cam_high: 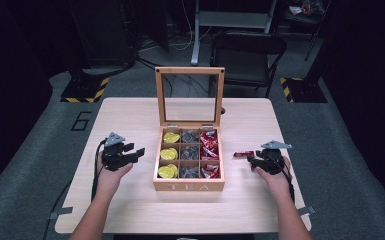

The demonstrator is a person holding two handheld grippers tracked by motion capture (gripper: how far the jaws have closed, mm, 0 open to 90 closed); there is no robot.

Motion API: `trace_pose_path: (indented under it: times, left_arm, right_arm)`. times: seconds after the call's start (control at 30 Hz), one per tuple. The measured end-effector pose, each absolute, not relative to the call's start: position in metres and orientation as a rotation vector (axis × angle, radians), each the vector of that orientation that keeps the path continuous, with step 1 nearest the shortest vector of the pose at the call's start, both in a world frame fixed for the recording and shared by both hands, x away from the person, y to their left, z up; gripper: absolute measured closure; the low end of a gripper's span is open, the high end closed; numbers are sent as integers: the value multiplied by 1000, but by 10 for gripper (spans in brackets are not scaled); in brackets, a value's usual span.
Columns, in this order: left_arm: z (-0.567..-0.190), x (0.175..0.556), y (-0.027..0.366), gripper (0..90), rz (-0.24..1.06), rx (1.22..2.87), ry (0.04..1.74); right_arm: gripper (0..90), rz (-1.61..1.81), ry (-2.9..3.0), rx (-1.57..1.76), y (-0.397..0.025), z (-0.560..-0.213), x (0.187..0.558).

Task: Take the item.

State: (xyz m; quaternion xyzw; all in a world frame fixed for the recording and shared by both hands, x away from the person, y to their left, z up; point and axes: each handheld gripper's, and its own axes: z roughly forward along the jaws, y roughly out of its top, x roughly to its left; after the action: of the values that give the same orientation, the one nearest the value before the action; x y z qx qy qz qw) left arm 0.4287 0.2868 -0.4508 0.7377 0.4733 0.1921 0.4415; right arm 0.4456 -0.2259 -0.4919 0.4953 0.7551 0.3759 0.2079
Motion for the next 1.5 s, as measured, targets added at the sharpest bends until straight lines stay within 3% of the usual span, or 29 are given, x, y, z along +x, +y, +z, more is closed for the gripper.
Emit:
trace_pose_path:
  times: [0.23, 0.37, 0.63, 0.83, 1.07, 1.5]
  left_arm:
    - [-452, 429, 287, 388, 460, 1817, 1204]
    - [-452, 430, 286, 343, 458, 1807, 1221]
    - [-449, 429, 289, 282, 474, 1762, 1226]
    - [-449, 428, 290, 254, 481, 1774, 1214]
    - [-449, 428, 293, 313, 444, 1773, 1213]
    - [-448, 428, 296, 391, 435, 1773, 1204]
  right_arm:
    - [338, 1144, 2119, 1351, -219, -480, 449]
    - [332, 1186, 2128, 1322, -215, -471, 449]
    - [222, 1149, 2128, 1295, -206, -460, 448]
    - [227, 1136, 2139, 1263, -197, -448, 450]
    - [334, 1194, 2209, 1201, -187, -434, 458]
    - [419, 1214, 2244, 1077, -169, -411, 474]
